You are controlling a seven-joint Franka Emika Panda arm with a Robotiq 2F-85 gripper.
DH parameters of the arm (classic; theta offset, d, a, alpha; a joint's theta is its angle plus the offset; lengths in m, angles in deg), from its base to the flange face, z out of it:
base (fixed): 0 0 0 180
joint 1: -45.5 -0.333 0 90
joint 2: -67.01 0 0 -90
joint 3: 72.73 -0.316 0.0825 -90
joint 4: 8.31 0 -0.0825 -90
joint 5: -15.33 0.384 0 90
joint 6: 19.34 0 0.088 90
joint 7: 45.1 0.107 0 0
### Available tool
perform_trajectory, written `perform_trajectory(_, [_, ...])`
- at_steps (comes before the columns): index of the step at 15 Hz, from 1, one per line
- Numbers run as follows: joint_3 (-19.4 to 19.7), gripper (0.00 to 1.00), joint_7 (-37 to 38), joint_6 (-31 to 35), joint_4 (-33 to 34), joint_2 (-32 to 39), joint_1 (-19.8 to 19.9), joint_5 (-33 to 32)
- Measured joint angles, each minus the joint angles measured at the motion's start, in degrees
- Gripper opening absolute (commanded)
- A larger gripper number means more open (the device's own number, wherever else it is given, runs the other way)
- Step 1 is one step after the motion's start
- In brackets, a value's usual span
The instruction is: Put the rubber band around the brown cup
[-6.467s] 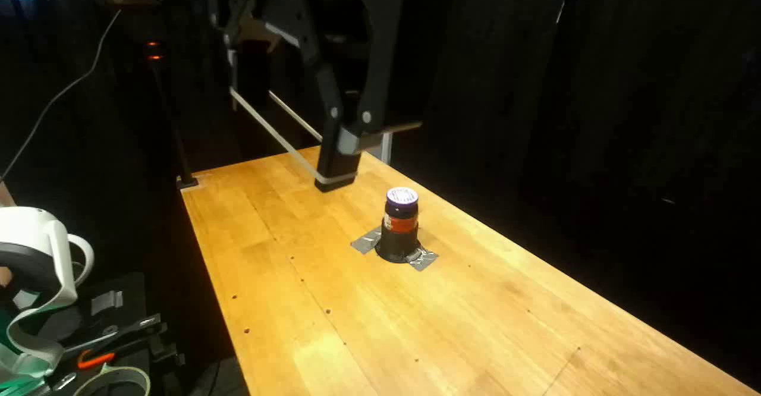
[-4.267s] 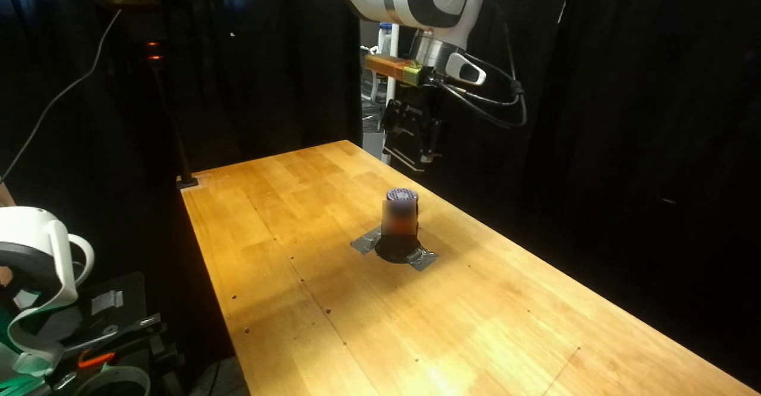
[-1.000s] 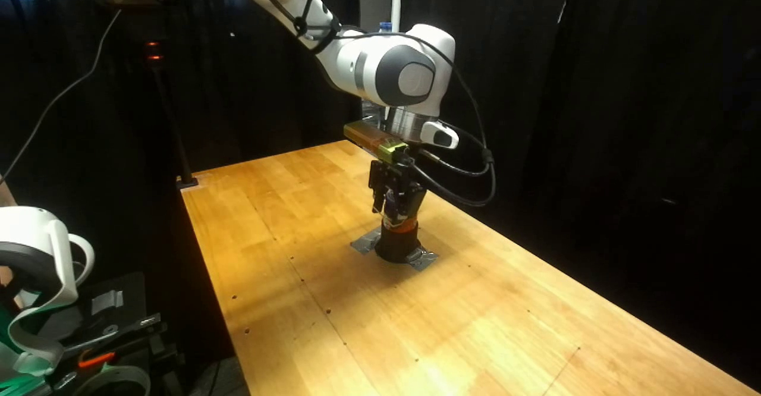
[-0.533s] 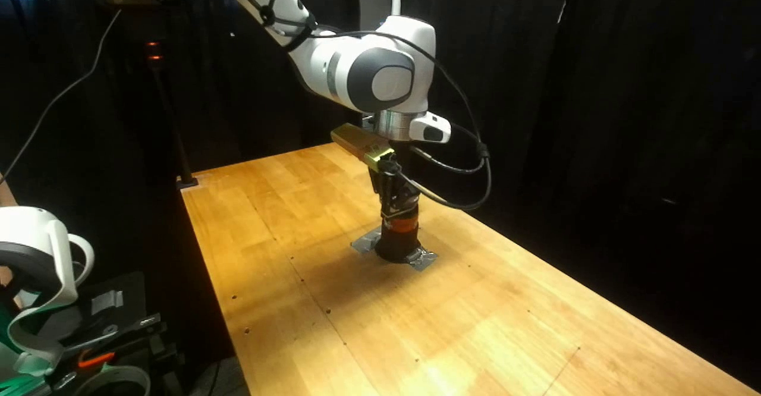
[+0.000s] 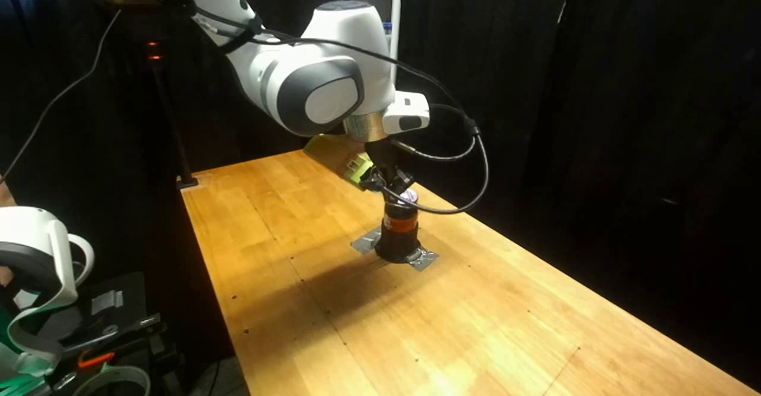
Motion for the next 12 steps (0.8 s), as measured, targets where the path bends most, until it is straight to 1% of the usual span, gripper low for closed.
perform_trajectory(1, [-1.8,0.08,-3.6,3.29,-1.87,-0.47,1.46,2.19])
perform_trajectory(2, [-4.58,0.08,-7.91,6.5,-3.36,-0.53,3.61,4.89])
perform_trajectory(3, [-7.97,0.07,-12.24,9.35,-4.51,-0.4,6.25,7.46])
perform_trajectory(4, [-12.03,0.08,-16.51,11.59,-5.25,-0.05,9.42,9.77])
perform_trajectory(5, [-16.48,0.06,-20.72,13.14,-5.58,0.47,12.95,12.08])
perform_trajectory(7, [-25.24,0.07,-28.58,15.43,-5.62,1.98,20.19,16.02])
perform_trajectory(9, [-33.73,0.08,-34.08,16.48,-5.57,3.92,28.19,17.5])
perform_trajectory(10, [-37.47,0.08,-36.19,16.5,-5.55,5.05,32.14,17.54])
perform_trajectory(12, [-42.77,0.08,-39.95,16.71,-5.61,7.43,38.61,17.51])
